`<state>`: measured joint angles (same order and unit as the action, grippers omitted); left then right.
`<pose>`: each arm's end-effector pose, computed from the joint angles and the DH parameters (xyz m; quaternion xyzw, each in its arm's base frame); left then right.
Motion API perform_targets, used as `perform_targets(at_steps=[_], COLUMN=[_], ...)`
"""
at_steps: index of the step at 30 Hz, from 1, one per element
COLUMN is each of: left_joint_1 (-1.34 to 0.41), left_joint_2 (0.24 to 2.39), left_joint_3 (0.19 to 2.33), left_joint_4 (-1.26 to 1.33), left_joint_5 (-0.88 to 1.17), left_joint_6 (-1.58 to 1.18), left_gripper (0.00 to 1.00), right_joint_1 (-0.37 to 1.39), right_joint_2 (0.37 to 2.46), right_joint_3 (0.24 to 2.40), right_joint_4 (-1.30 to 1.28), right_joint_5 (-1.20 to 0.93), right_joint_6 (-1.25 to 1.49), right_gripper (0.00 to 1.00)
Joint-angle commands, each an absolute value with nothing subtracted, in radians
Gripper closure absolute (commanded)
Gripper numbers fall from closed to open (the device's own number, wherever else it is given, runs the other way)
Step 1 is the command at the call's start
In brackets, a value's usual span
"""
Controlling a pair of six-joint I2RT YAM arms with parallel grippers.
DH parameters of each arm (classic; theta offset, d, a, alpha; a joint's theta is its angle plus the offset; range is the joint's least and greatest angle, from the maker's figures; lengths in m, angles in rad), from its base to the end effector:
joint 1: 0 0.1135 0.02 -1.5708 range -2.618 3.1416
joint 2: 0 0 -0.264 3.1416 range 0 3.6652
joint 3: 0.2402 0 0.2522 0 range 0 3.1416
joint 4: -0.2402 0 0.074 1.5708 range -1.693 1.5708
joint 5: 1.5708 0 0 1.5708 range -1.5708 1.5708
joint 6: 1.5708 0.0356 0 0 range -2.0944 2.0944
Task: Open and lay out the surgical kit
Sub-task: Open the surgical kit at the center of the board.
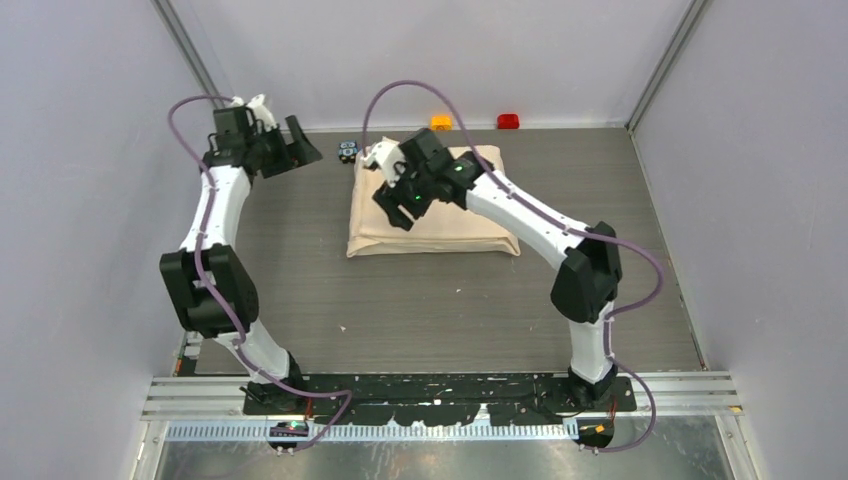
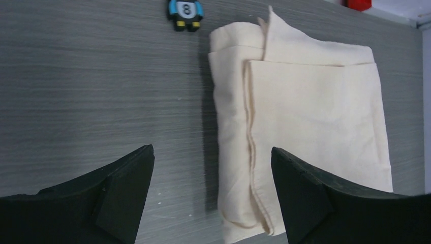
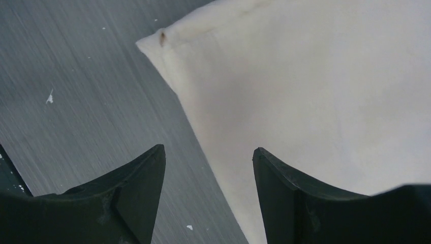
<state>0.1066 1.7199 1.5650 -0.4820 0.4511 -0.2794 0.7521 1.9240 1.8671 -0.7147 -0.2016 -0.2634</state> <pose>0.3952 0.0267 0.3330 -0.0681 0.8735 -0.2368 0.4199 0.3145 0.3040 0.3313 -0.4798 0.7819 0.1836 0.3532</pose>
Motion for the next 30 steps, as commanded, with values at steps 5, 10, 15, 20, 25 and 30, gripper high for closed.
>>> perform_targets(at_steps=[5,10,15,20,25,30], left_joint_1=[0.269,0.291,0.295,0.298,0.302,0.307], left_joint_2=[1.554,1.518,1.511,1.512,1.507,1.503], left_joint_3=[1.443,1.408,1.402,1.394,1.378,1.372], left_joint_4=[-0.476,-0.487,-0.498,-0.494,-0.487,-0.488], left_joint_5=[0.504,0.512,0.532,0.545,0.555,0.558], left_joint_6=[-0.247,-0.216,-0.206,-0.204,-0.206,-0.205], left_gripper=[0.13,0.13,0.14,0.14,0.14,0.15], right_joint_1=[0.886,0.900,0.900,0.900,0.900,0.899], right_joint_2=[2.112,2.210,2.277,2.310,2.334,2.338], right_joint_3=[2.091,2.183,2.248,2.281,2.306,2.313], right_joint_4=[-0.846,-0.854,-0.856,-0.849,-0.831,-0.814], right_joint_5=[-0.177,-0.143,-0.114,-0.097,-0.067,-0.045], right_joint_6=[-0.373,-0.378,-0.376,-0.364,-0.352,-0.325], right_gripper=[0.32,0.35,0.43,0.52,0.54,0.73])
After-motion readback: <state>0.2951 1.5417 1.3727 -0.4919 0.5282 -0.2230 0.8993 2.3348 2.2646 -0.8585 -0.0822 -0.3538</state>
